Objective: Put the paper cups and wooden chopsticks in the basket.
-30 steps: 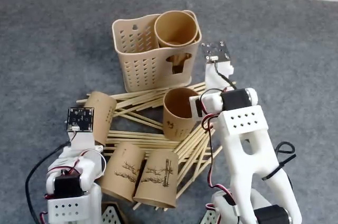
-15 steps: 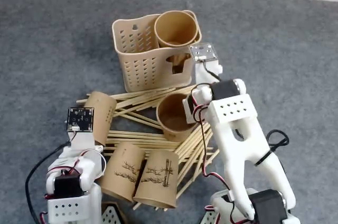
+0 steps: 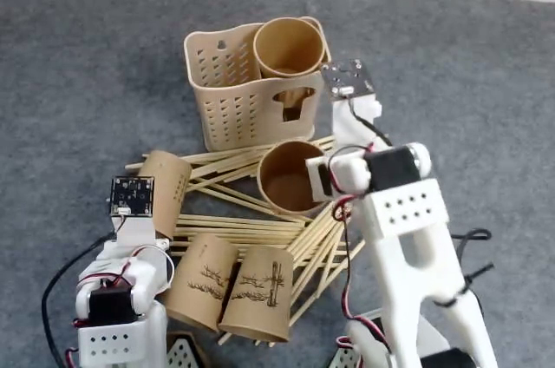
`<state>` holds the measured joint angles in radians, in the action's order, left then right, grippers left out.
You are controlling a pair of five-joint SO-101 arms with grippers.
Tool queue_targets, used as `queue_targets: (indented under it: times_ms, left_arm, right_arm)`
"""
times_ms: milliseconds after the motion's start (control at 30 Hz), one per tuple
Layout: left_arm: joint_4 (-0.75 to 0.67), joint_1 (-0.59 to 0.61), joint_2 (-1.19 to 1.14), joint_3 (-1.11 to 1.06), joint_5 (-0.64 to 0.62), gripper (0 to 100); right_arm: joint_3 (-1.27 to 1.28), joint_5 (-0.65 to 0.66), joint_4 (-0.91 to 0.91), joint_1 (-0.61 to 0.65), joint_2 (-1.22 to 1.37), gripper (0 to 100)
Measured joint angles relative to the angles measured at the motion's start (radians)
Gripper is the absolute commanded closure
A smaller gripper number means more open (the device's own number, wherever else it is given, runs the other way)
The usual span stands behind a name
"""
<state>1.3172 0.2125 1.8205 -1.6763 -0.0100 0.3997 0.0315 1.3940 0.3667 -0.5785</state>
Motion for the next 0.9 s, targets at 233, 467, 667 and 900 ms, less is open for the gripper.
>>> queue_targets:
  times_ms: [233, 467, 667, 900]
  left_arm:
    - [0.0, 0.0, 0.0, 0.0, 0.0, 99]
    - [0.0, 0.0, 0.0, 0.0, 0.0, 99]
    - [0.0, 0.0, 0.0, 0.0, 0.0, 99]
    - [0.0, 0.0, 0.0, 0.0, 0.0, 99]
  right_arm:
    - [-0.216, 0.008, 0.051, 0.049, -0.028, 99.2]
    - [-0.493, 0.008, 0.051, 0.068, 0.038, 99.2]
    - [-0.743, 0.014, 0.051, 0.068, 0.218, 99.2]
    - [-1.0, 0.014, 0.051, 0.012, 0.419, 99.2]
